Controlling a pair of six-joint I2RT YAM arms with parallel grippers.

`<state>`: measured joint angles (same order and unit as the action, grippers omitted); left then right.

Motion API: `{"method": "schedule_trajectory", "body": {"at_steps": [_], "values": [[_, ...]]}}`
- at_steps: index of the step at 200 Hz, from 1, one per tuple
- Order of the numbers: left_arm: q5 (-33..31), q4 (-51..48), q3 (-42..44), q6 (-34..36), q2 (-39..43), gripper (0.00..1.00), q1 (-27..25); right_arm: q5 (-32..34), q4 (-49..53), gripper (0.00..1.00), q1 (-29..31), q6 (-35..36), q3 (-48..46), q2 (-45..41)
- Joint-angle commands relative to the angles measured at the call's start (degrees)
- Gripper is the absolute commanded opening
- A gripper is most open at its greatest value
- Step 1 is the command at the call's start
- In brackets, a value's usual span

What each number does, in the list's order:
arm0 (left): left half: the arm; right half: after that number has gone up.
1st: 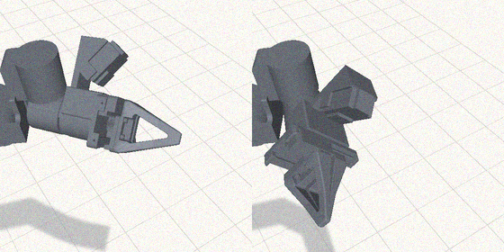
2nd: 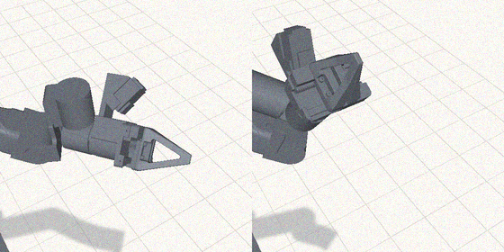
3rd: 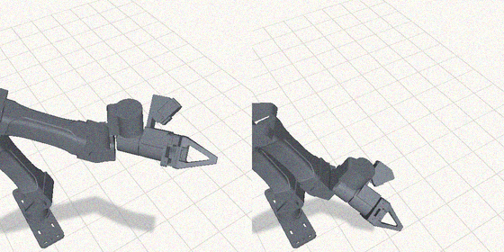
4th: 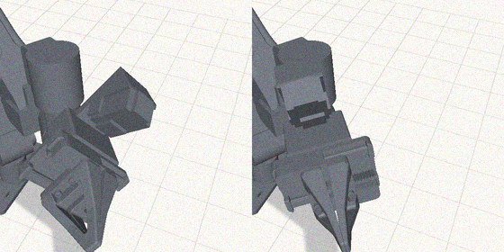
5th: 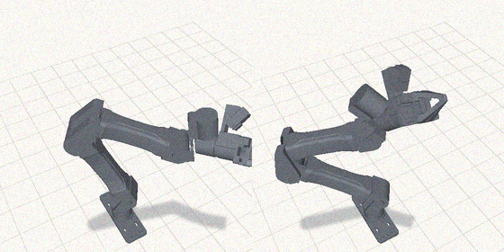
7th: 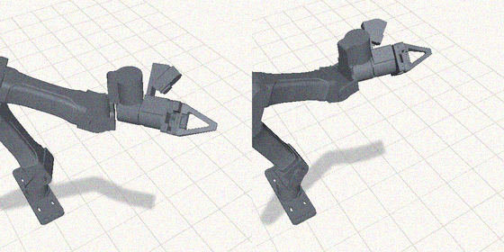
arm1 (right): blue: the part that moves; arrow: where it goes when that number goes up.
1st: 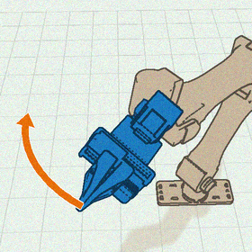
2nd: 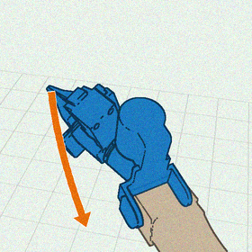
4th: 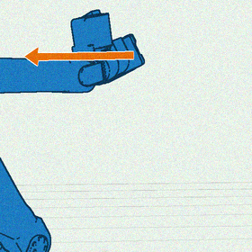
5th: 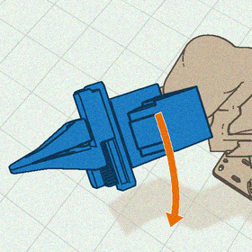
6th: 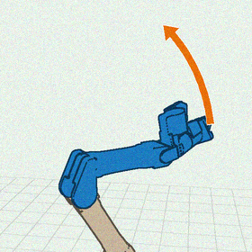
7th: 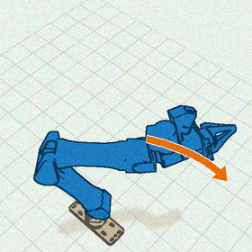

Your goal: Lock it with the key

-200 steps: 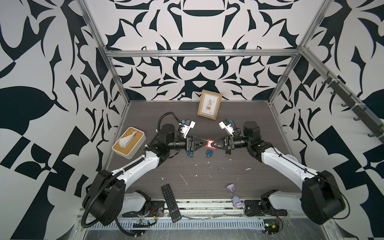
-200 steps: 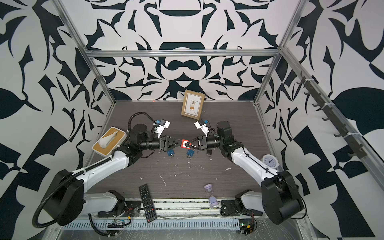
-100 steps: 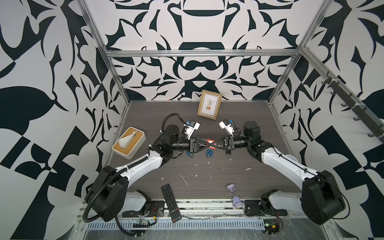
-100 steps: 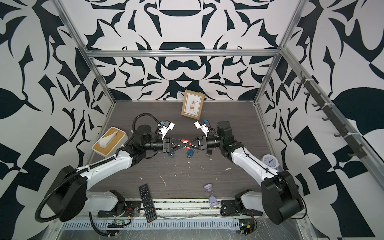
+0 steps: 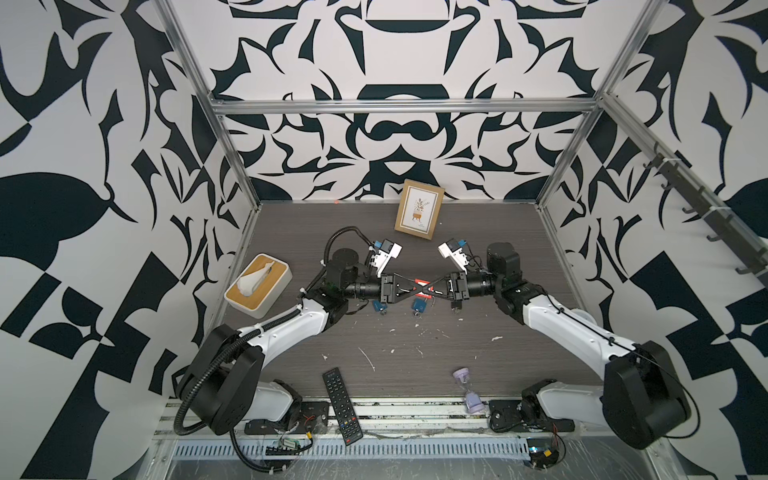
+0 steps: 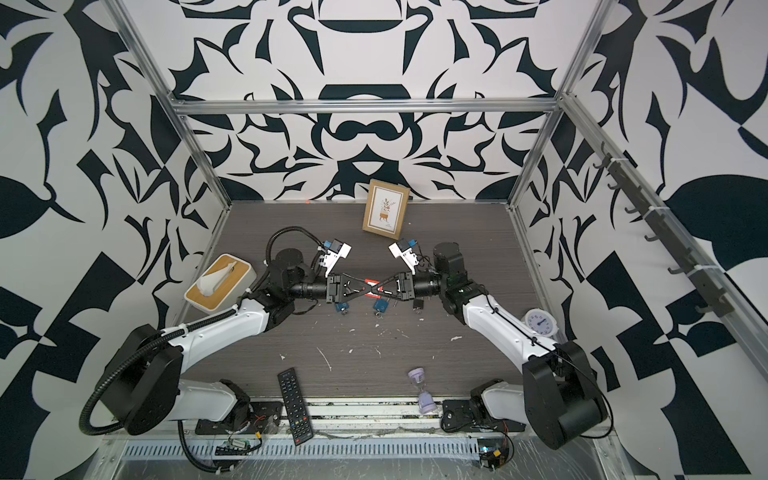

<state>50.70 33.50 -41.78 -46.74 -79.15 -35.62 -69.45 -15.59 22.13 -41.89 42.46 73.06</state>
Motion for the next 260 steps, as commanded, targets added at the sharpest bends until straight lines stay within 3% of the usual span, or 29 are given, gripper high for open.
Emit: {"method": "schedule_trajectory", "body": {"at_steps": [1, 44, 68, 73, 133, 163, 185, 205, 260], "values": [[1.0, 1.8, -1.5, -0.3, -0.5, 0.27, -0.4, -0.3, -2.5, 0.00, 0.3, 1.2, 2.3, -1.3], [1.2, 4.4, -1.6, -2.0, -1.7, 0.18, -0.5, 0.8, -2.4, 0.00, 0.4, 1.5, 2.4, -1.2], [1.4, 8.6, -1.1, -5.0, -3.3, 0.07, -0.5, 2.4, -2.4, 0.05, 0.4, 1.7, 2.3, -1.5], [1.3, 9.6, -0.9, -5.5, -3.5, 0.00, -0.5, 2.9, -2.4, 0.08, 0.4, 1.7, 2.3, -1.6], [-9.3, 8.2, 1.9, -6.2, 1.0, 0.00, 0.9, 15.0, 4.1, 0.45, -5.2, 0.7, 1.7, -4.1], [-11.2, 2.2, 0.4, -4.2, 2.6, 0.00, 1.1, 17.9, 2.8, 0.49, -7.6, -2.1, -0.8, -7.7], [-9.9, 4.5, 0.1, -6.0, 1.3, 0.00, 1.3, 18.3, 1.8, 0.49, -8.2, -2.1, -2.5, -10.7], [-7.8, 9.7, 0.1, -8.4, -0.4, 0.00, 1.3, 19.3, 1.2, 0.48, -8.8, -8.5, -3.3, -10.9], [-7.5, 6.1, -2.0, -6.6, -1.6, 0.00, 1.3, 20.6, -9.1, 0.47, -8.9, -31.6, -9.1, -9.9]]}}
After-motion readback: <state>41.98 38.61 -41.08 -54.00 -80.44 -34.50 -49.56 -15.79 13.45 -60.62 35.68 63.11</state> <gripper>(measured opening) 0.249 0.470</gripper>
